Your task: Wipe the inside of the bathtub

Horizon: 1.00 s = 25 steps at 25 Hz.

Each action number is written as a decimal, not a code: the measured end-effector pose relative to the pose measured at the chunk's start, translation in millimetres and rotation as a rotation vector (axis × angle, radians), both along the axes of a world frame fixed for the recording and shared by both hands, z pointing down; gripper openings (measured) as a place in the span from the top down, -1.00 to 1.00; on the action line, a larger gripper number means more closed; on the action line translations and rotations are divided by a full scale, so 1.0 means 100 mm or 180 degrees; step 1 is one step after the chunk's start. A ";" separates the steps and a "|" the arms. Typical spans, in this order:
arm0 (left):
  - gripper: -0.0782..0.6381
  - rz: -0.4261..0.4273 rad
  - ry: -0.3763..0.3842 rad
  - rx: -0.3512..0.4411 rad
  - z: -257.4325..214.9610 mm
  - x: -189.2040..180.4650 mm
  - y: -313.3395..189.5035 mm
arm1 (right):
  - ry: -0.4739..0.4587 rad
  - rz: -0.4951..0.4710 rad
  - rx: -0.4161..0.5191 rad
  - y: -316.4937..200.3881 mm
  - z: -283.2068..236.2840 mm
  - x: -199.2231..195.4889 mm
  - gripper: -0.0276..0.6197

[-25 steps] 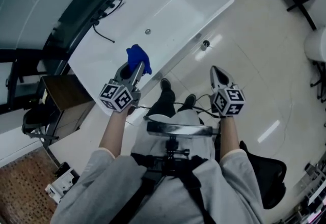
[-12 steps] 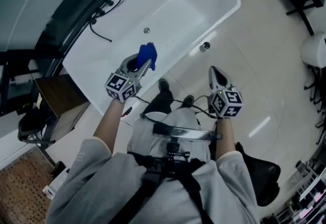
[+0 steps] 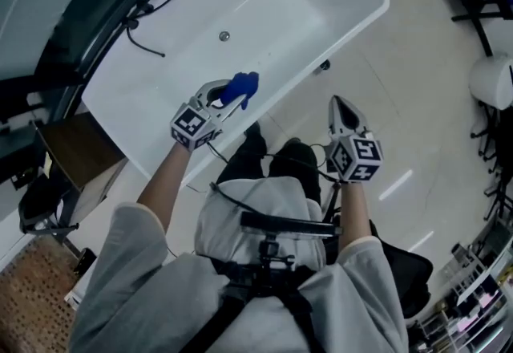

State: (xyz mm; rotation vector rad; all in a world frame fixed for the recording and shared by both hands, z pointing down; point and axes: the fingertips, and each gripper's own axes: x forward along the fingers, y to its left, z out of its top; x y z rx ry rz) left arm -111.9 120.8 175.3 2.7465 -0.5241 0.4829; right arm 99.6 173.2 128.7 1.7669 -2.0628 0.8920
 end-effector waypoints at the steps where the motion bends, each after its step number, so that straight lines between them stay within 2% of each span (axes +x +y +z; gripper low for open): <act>1: 0.44 0.0034 -0.0044 -0.0030 0.08 0.02 -0.02 | 0.0019 -0.0021 -0.0018 -0.07 0.05 -0.01 0.89; 7: 0.44 0.0131 -0.0210 -0.0121 0.57 0.11 -0.14 | 0.0026 -0.0210 -0.0098 -0.55 0.49 -0.08 0.89; 10: 0.44 0.0140 -0.0265 -0.0126 0.89 0.25 -0.21 | -0.0029 -0.0340 -0.0106 -0.81 0.86 -0.04 0.89; 17: 0.44 0.0367 -0.0308 -0.0168 1.74 0.56 -0.32 | 0.0027 -0.0714 -0.0083 -1.55 1.66 -0.03 0.89; 21: 0.44 0.0612 -0.0375 -0.0151 2.25 0.78 -0.32 | -0.0069 -0.1063 0.0014 -1.93 2.02 -0.04 0.89; 25: 0.44 0.0859 -0.0353 -0.0162 2.56 0.92 -0.27 | -0.0177 -0.1385 0.0016 -2.22 2.31 -0.14 0.89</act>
